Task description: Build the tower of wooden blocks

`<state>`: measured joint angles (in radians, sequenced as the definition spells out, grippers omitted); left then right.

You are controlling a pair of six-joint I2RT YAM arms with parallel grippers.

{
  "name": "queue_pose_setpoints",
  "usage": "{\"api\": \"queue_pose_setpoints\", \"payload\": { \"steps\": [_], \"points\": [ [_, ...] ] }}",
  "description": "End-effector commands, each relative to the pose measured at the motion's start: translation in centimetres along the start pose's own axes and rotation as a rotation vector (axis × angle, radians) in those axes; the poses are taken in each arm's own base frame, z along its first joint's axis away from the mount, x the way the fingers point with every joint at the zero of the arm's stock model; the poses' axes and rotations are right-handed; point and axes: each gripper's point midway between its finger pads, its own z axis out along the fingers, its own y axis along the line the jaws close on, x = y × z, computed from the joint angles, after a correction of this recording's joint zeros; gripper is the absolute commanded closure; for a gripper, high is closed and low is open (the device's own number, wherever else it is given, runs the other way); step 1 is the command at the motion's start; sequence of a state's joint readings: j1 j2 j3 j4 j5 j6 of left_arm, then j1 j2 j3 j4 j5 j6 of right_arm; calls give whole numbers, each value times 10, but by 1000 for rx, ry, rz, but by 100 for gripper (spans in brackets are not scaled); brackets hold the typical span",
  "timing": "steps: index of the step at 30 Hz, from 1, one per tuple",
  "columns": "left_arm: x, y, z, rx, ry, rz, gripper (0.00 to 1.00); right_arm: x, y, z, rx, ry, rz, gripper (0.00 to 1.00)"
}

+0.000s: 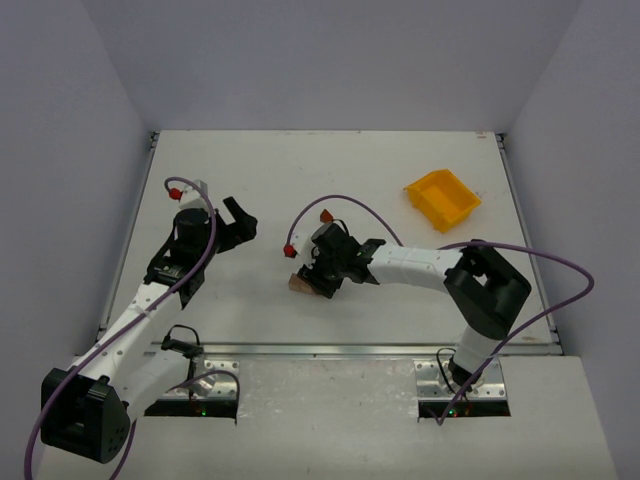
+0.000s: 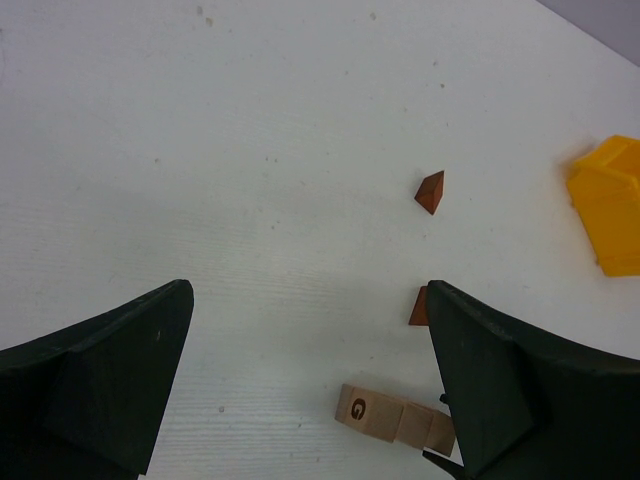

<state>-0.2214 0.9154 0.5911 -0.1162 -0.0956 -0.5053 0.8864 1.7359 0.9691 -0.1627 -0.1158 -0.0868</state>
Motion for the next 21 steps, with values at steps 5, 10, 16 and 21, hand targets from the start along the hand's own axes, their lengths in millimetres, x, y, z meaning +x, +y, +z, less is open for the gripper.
{"api": "queue_pose_setpoints", "payload": {
  "steps": [5,10,16,21],
  "points": [
    [-17,-13,-1,42,-44,1,0,-20,-1,-7,14,-47,-24,41],
    [-16,-13,0,42,-44,2,0,-26,5,-15,-8,-75,-39,33],
    [-16,-14,-1,48,-41,2,0,-38,8,-32,-11,-135,-51,17],
    [-16,-15,-2,53,-40,2,0,-27,2,-47,58,-140,9,12]
  ]
}}
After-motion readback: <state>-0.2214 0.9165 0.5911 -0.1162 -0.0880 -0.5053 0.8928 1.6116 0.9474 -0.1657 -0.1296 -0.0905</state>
